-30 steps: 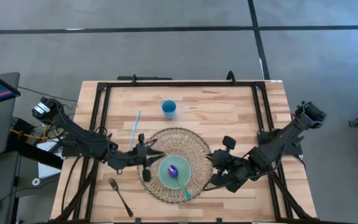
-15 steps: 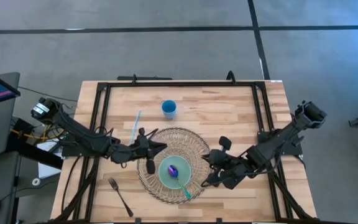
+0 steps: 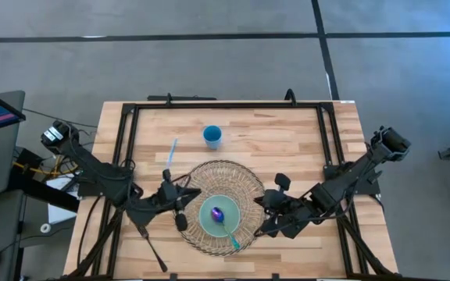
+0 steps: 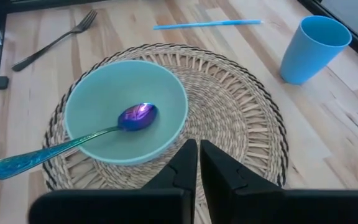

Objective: Pick & Place Utensil
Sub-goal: Put the black fork into the green bowl on the brown placemat

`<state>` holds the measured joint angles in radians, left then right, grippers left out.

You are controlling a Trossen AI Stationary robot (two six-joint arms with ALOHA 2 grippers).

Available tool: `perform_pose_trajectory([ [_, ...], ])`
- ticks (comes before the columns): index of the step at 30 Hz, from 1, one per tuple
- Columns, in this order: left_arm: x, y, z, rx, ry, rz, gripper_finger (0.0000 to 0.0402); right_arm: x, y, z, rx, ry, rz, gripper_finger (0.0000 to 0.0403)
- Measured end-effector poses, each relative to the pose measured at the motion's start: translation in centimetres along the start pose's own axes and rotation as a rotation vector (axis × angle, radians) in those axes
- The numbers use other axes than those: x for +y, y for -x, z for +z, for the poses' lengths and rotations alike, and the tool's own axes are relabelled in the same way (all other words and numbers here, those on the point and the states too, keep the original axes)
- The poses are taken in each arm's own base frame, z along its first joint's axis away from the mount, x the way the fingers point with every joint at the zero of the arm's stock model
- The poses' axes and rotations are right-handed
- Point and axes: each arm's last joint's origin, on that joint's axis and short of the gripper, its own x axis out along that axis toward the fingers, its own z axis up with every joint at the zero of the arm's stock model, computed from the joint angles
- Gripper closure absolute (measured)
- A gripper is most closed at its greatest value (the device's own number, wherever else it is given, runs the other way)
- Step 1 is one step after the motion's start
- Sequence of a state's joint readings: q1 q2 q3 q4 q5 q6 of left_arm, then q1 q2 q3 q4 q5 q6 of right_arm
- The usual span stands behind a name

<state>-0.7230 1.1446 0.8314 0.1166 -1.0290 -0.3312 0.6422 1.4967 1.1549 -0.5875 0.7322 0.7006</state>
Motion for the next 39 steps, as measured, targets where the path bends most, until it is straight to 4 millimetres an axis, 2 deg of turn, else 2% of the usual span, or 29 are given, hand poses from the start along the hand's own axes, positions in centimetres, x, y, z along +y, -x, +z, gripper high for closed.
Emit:
perform_pose_trajectory([
  [8, -0.4, 2.2, -4.1, 0.260, 0.188, -0.037, 0.0376, 0.3, 0.3, -0.2, -0.001, 0.000, 0.012, 0.0390],
  [16, -1.0, 2.3, -7.9, 0.774, 0.422, -0.093, 0.0375, 0.3, 0.2, -0.1, -0.007, -0.008, 0.015, 0.0389],
  [24, -1.1, 2.9, -11.0, 1.216, 0.527, 0.059, 0.0343, 0.5, 0.3, 0.2, -0.028, -0.036, 0.038, 0.0389],
  [27, -1.3, 2.9, -11.6, 1.309, 0.545, 0.066, 0.0328, 0.5, 0.3, 0.2, -0.027, -0.034, 0.036, 0.0390],
  [34, -1.3, 2.7, -11.6, 1.496, 0.739, 0.176, 0.0313, 0.6, 0.2, 0.1, -0.006, -0.032, 0.061, 0.0390],
  [39, -1.5, 2.8, -11.5, 1.519, 0.876, 0.281, 0.0313, 0.7, 0.3, 0.0, 0.026, -0.020, 0.094, 0.0390],
])
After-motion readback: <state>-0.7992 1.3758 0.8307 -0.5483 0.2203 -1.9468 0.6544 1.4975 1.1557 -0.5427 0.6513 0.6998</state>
